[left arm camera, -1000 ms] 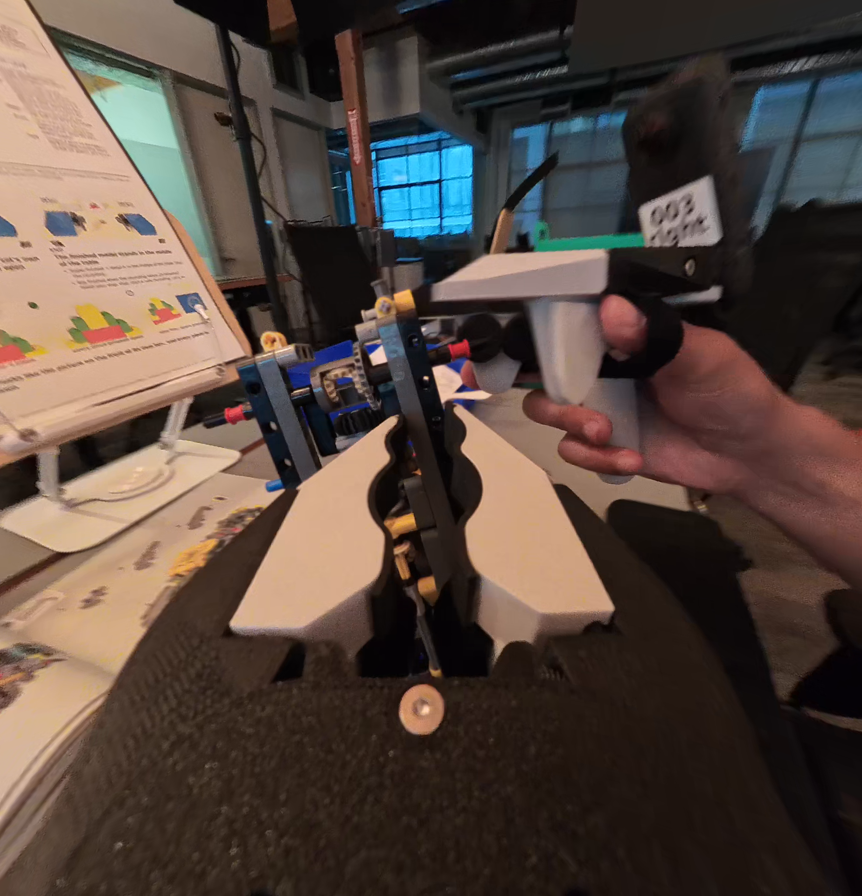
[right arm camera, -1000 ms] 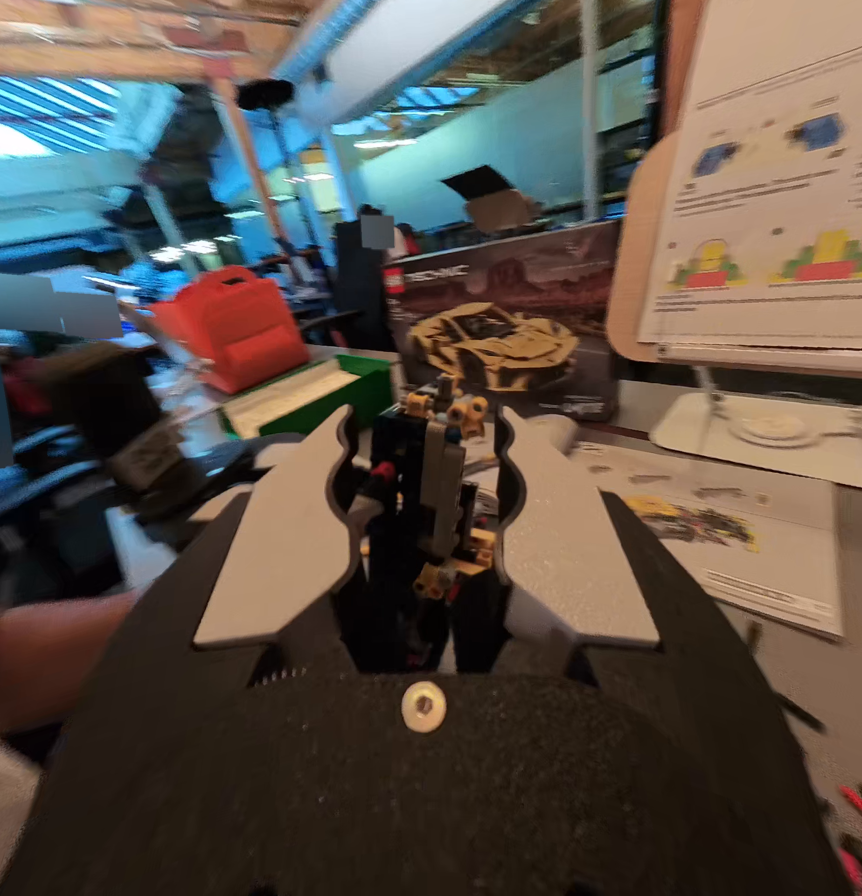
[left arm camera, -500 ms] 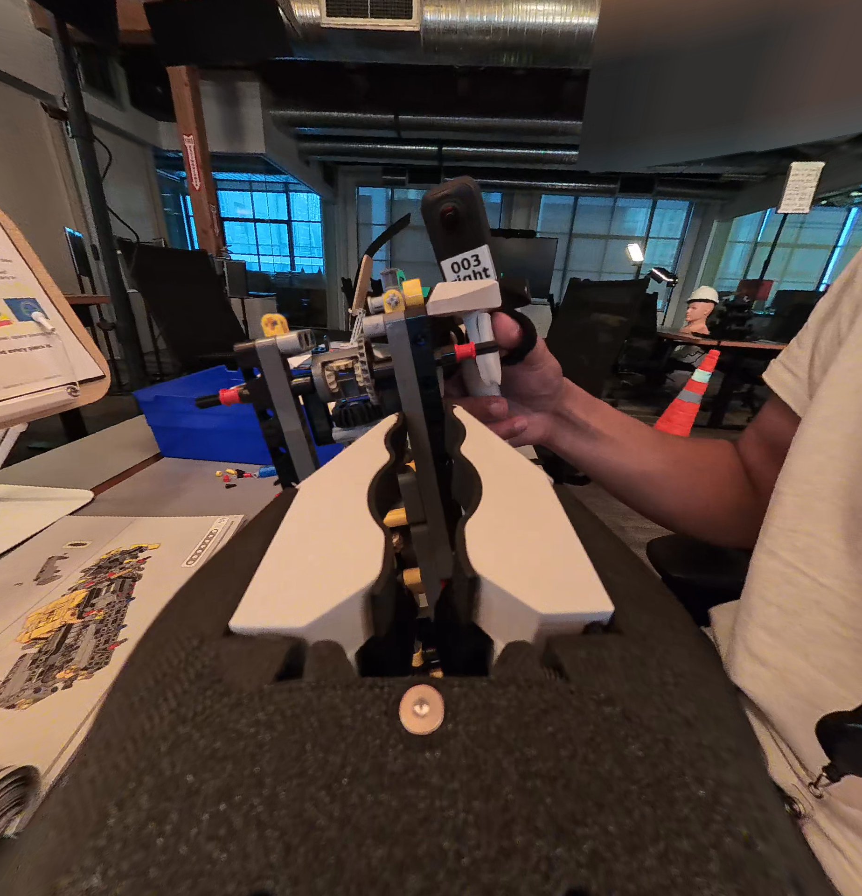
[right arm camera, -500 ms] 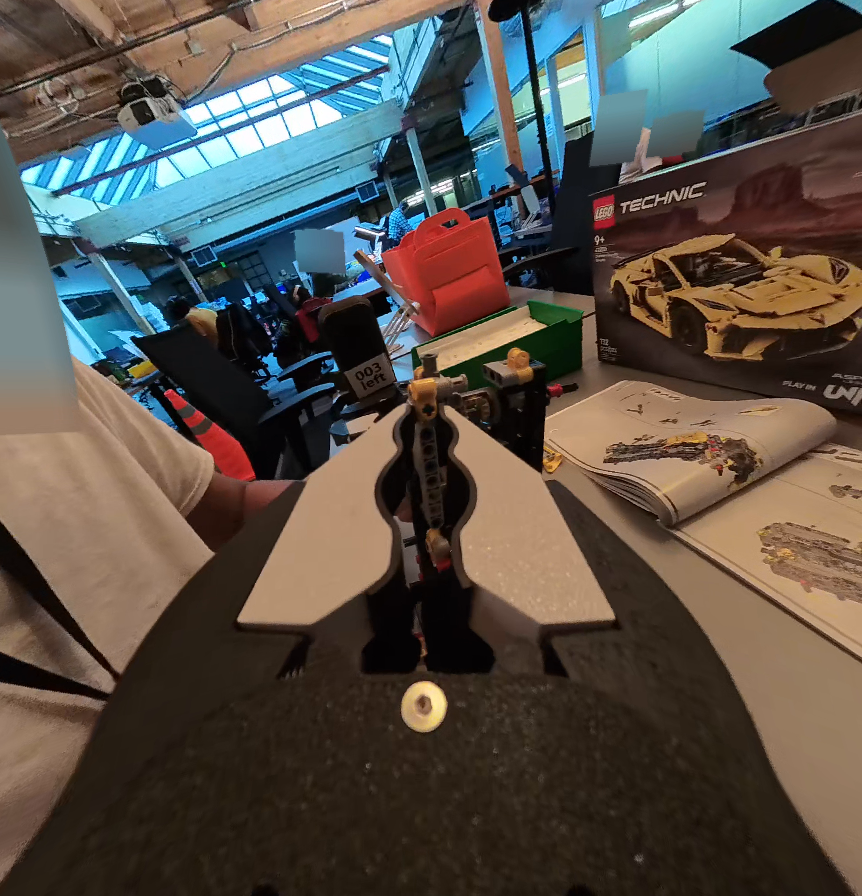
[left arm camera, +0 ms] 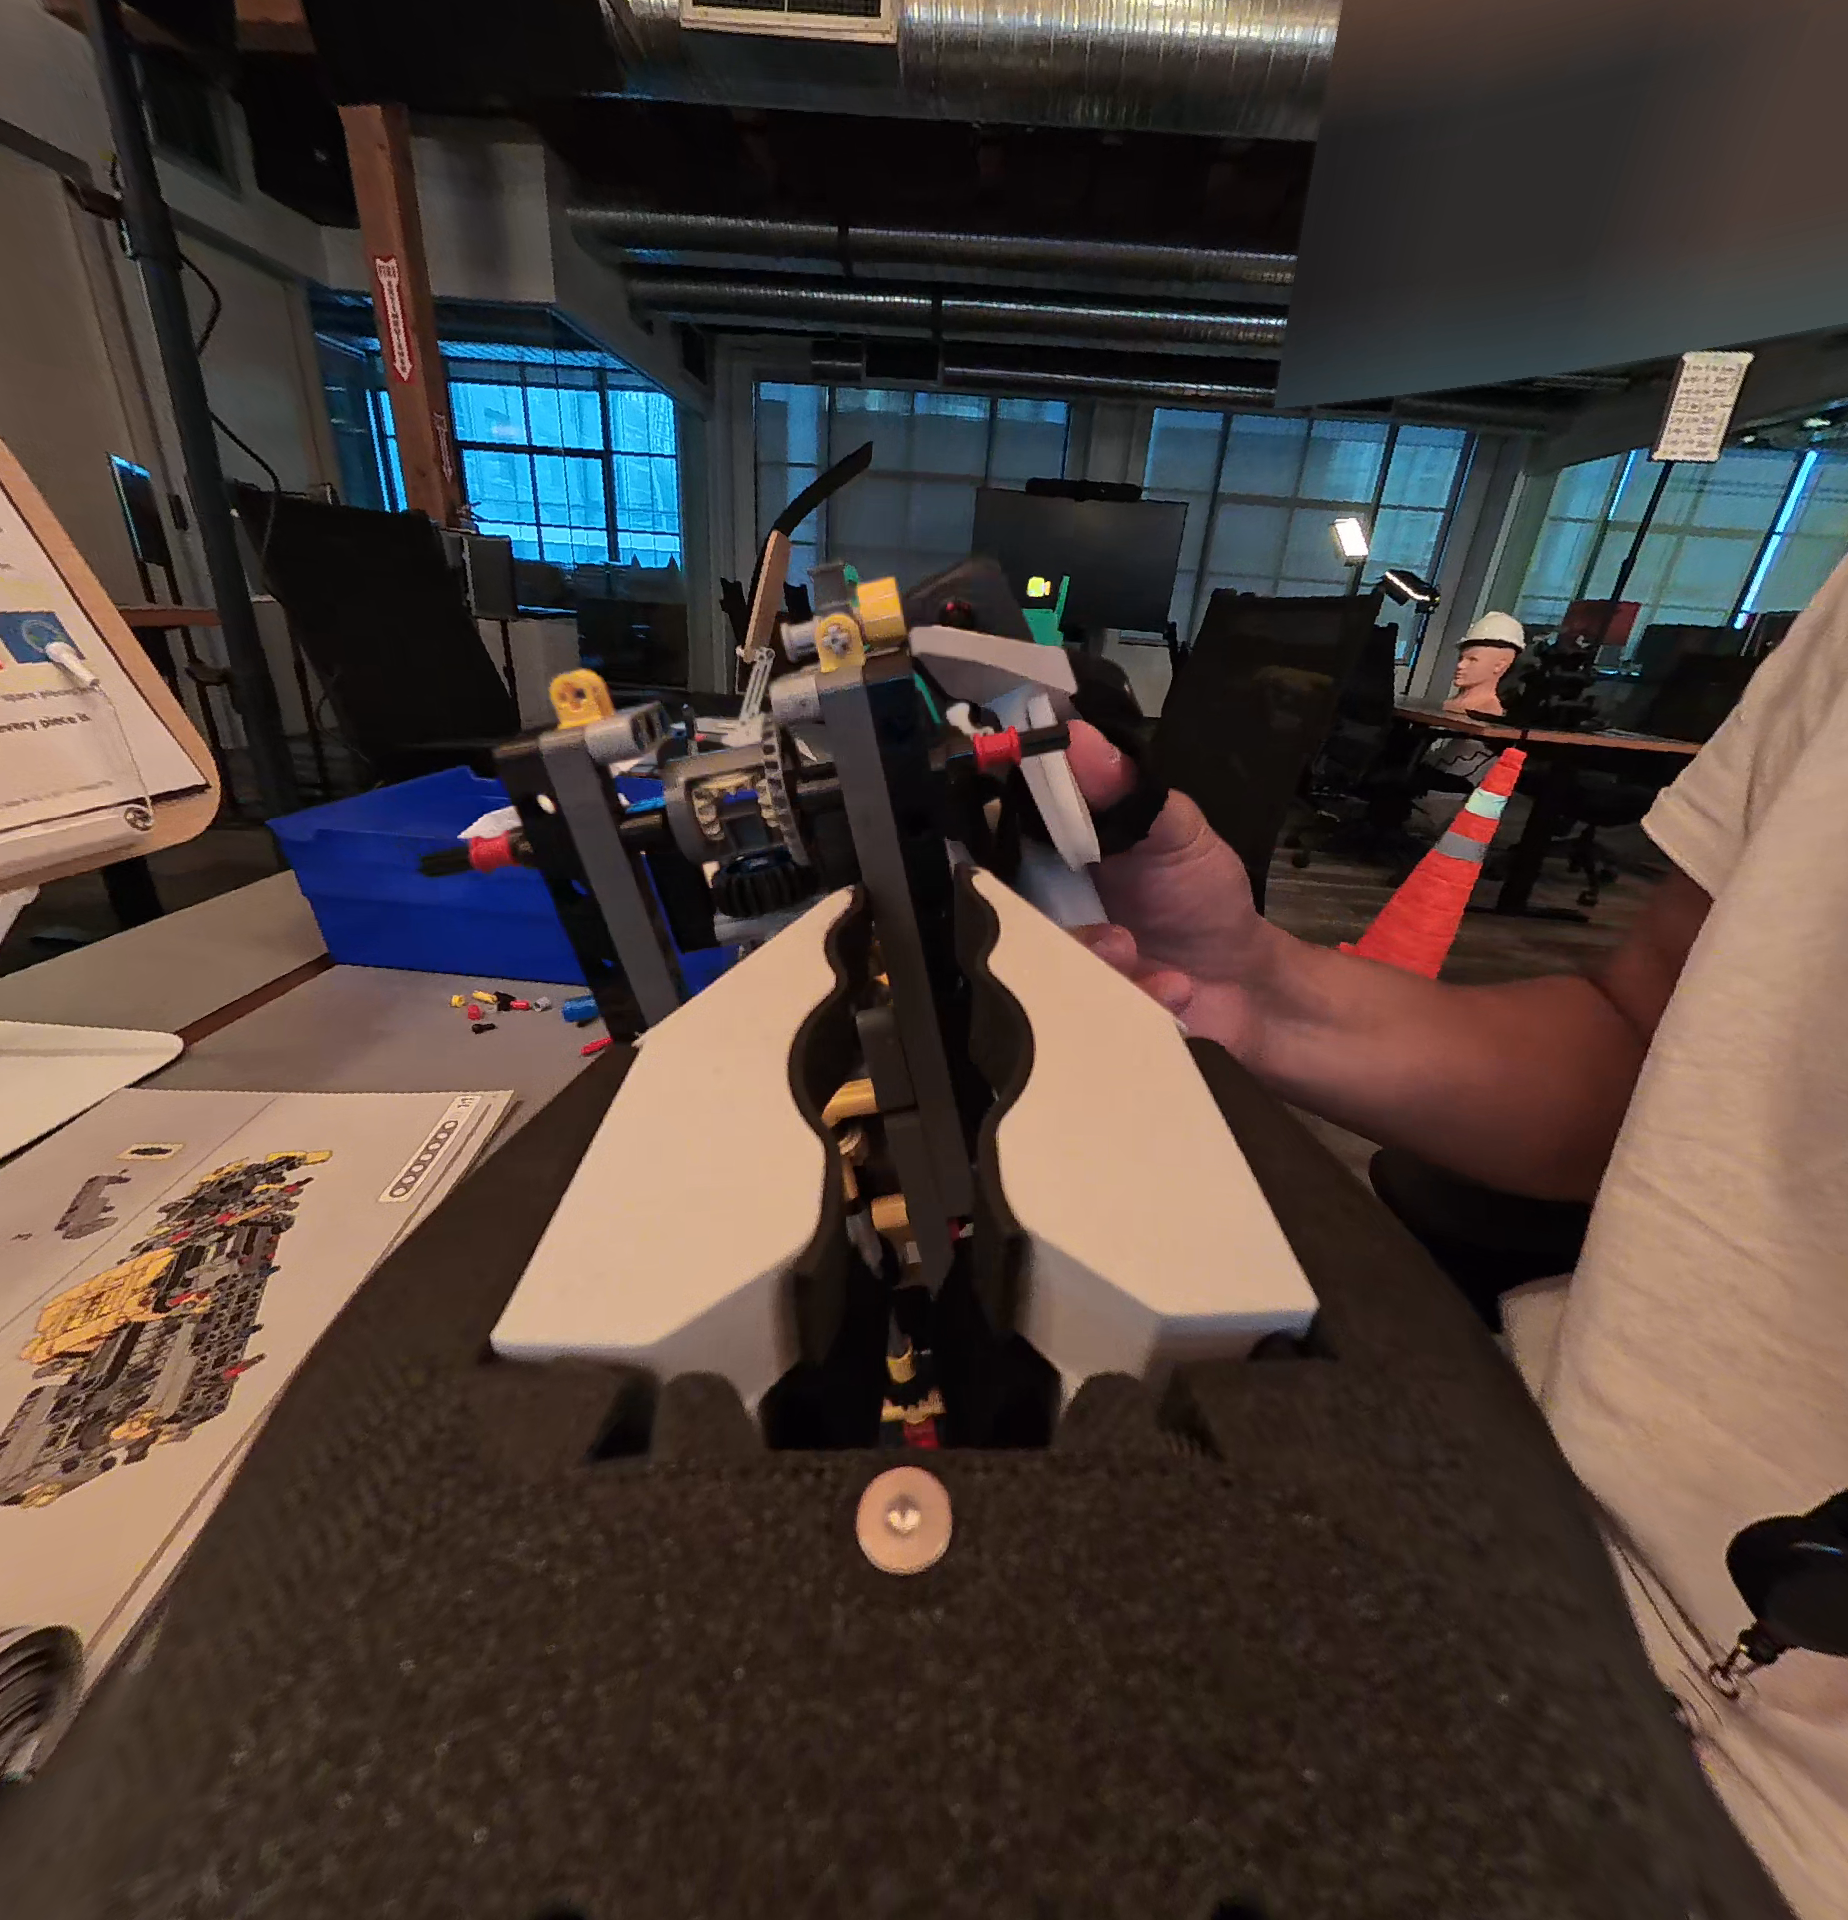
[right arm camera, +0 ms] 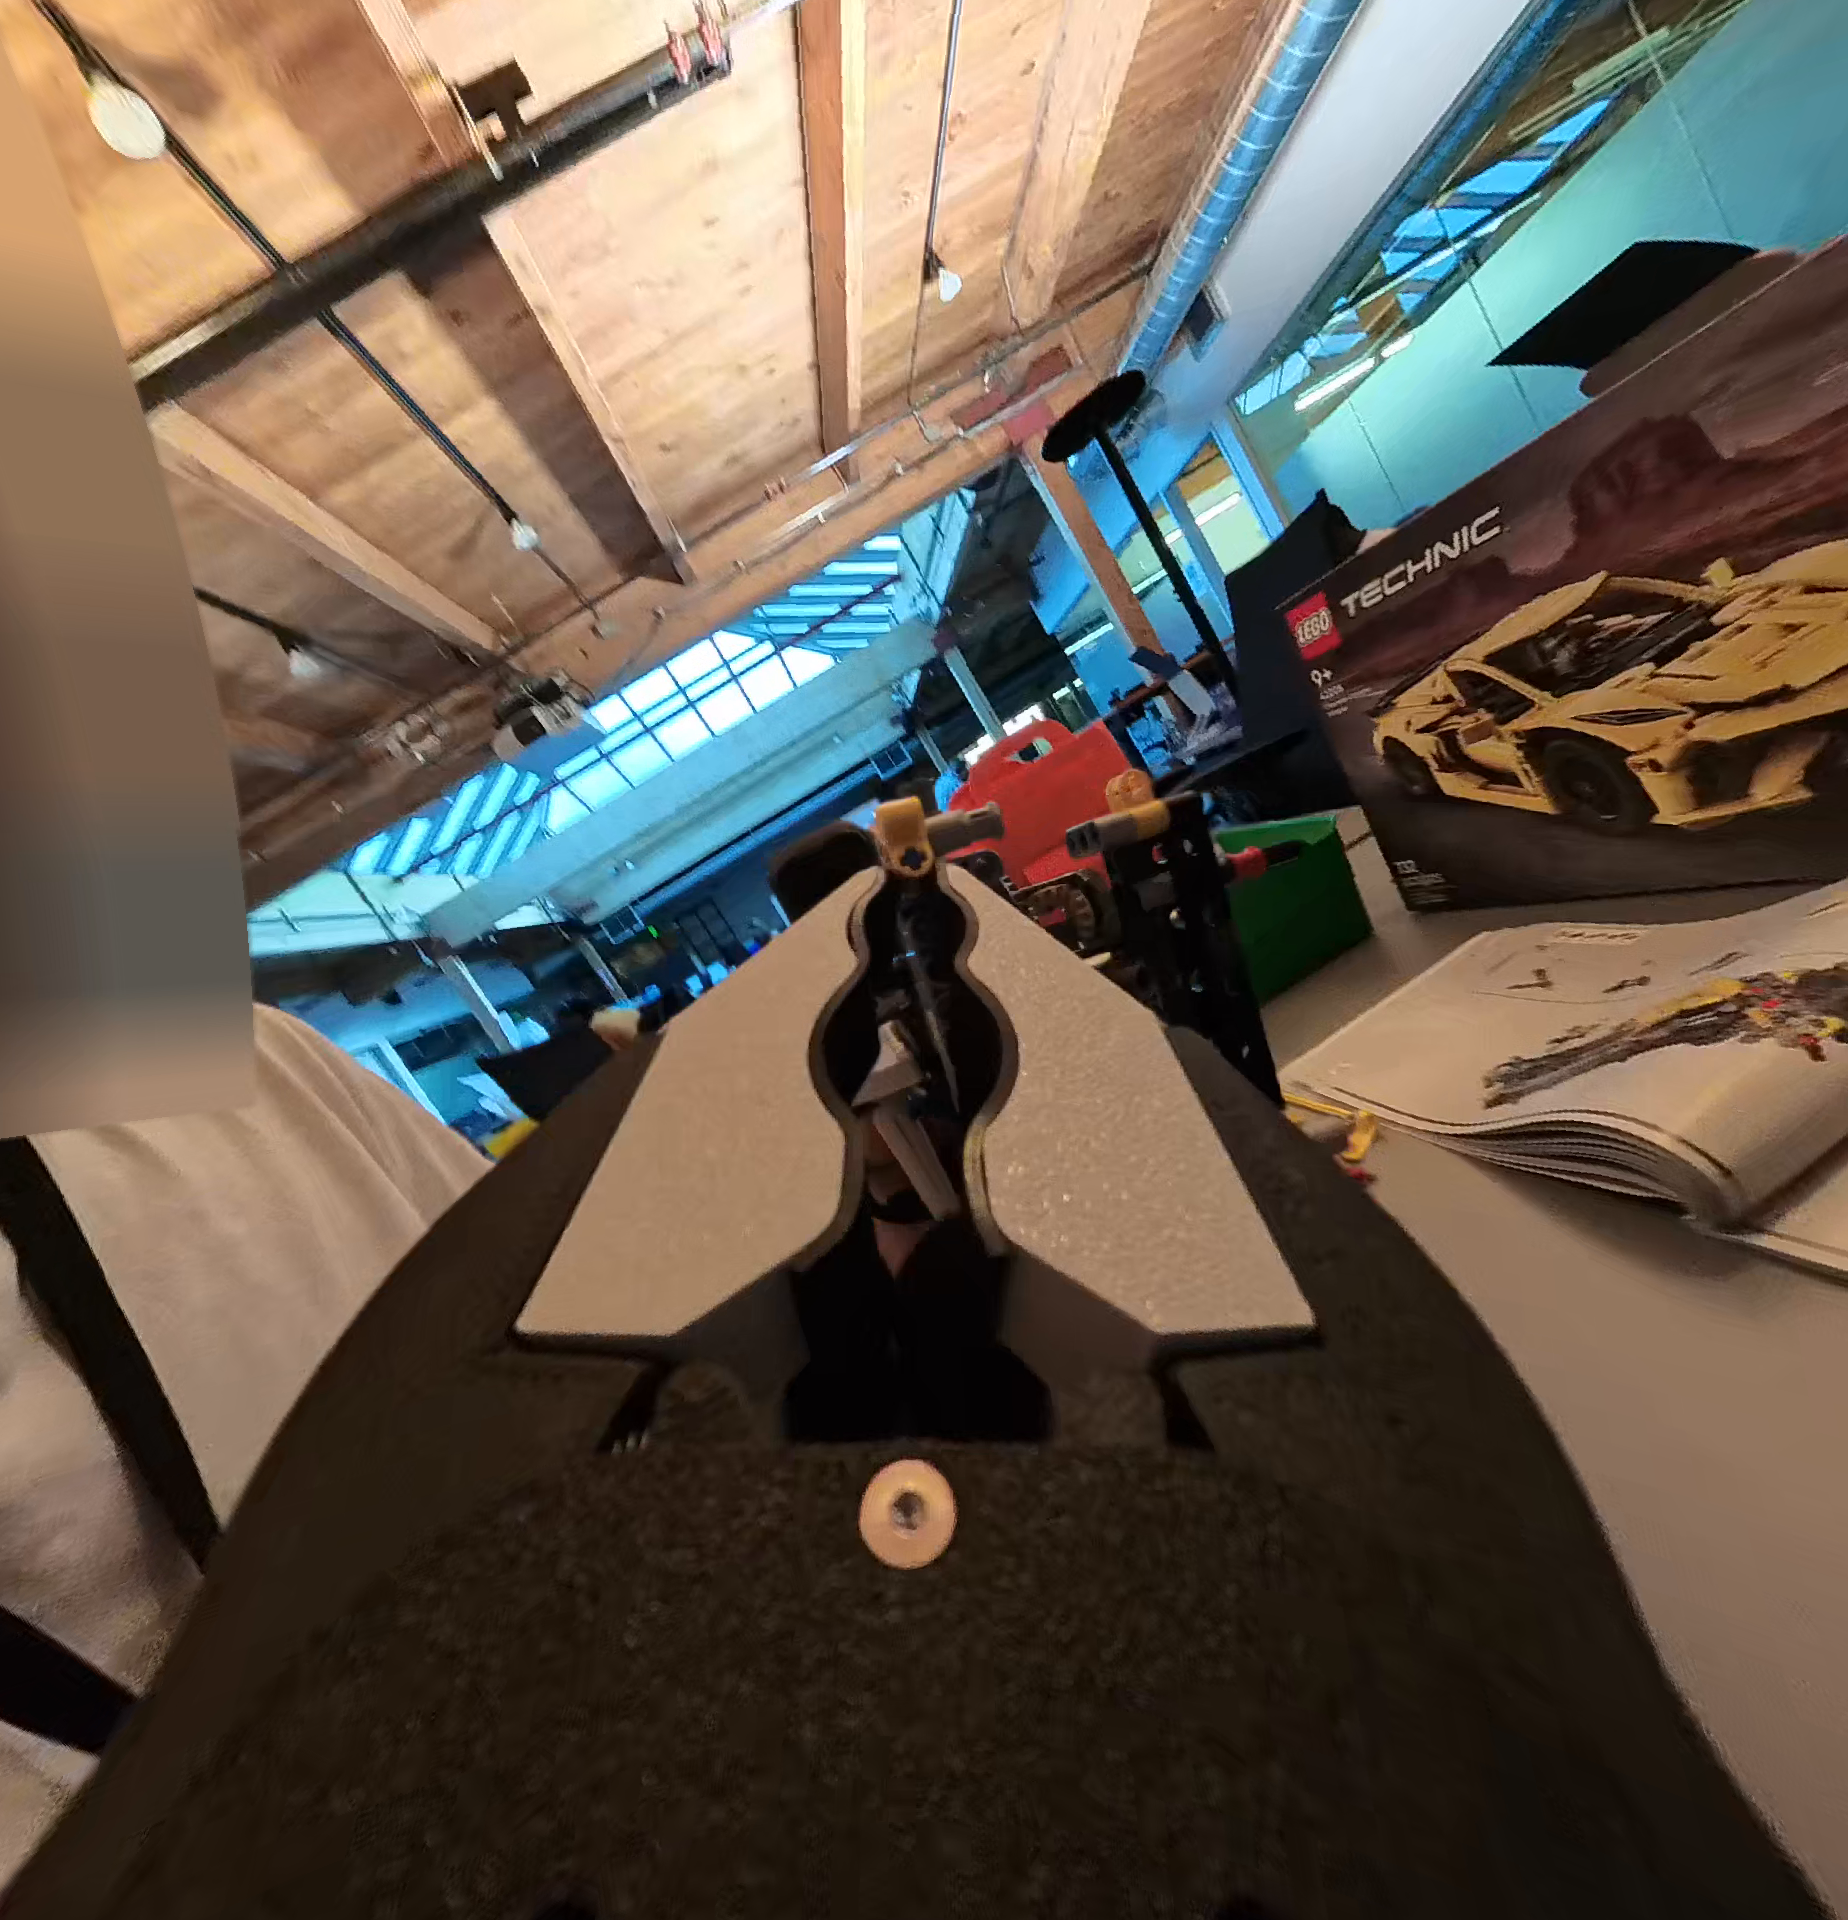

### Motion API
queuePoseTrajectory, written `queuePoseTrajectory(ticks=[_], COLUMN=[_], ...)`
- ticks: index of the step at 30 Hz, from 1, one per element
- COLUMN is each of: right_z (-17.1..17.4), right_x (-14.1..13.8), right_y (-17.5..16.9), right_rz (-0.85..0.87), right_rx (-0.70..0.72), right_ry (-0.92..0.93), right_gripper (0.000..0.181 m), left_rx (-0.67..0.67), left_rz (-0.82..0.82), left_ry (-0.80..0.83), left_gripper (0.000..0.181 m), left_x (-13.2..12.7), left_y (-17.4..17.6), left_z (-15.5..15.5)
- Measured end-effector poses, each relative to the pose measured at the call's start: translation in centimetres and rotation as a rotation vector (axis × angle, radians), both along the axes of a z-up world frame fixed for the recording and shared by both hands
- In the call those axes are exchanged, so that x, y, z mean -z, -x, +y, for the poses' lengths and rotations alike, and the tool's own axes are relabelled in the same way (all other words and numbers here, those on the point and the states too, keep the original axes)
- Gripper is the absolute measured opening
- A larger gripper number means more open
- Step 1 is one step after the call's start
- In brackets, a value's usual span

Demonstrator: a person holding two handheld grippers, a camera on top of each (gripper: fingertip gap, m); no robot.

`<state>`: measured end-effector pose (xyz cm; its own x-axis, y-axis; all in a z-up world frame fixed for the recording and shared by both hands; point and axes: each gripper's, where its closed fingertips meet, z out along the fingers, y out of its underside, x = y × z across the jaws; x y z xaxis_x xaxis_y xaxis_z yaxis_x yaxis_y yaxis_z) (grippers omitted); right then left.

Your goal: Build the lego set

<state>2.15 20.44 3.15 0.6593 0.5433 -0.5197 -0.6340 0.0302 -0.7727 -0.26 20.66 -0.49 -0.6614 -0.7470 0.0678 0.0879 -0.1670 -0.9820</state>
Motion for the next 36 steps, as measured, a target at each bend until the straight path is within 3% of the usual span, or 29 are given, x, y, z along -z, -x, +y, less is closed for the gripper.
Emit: queuePoseTrajectory(ticks=[7, 15, 17, 21, 25, 33, 36], right_z=[-0.3, -0.1, -0.1, -0.2, -0.1, -0.1, -0.1], right_x=[0.1, -0.1, -0.1, -0.1, -0.2, 0.0, -0.1], right_y=[-0.3, 0.5, 0.6, 0.5, -0.1, 0.6, 0.6], right_rz=[-0.053, -0.14, -0.152, -0.143, -0.232, -0.425, -0.491], right_rx=[0.013, 0.034, 0.034, 0.005, 0.02, -0.103, -0.067], right_ry=[0.003, -0.005, -0.01, -0.017, 0.0, 0.145, 0.128], right_gripper=[0.005, 0.006, 0.006, 0.006, 0.028, 0.026, 0.024], left_rx=[-0.085, 0.012, -0.011, 0.002, 0.016, 0.025, 0.019], left_rz=[0.002, 0.016, 0.015, 0.05, 0.055, 0.039, 0.03], left_ry=[0.051, 0.014, 0.004, 0.023, -0.017, -0.057, -0.051], left_gripper=[0.044, 0.039, 0.028, 0.026, 0.026, 0.026, 0.025], left_x=[-2.4, -3.2, -3.3, -3.3, -3.3, -3.4, -3.3], left_y=[0.0, -0.2, -0.4, -0.8, -0.8, -0.9, -0.9], left_z=[3.1, 0.7, 0.9, 1.0, 0.6, -0.3, -0.2])
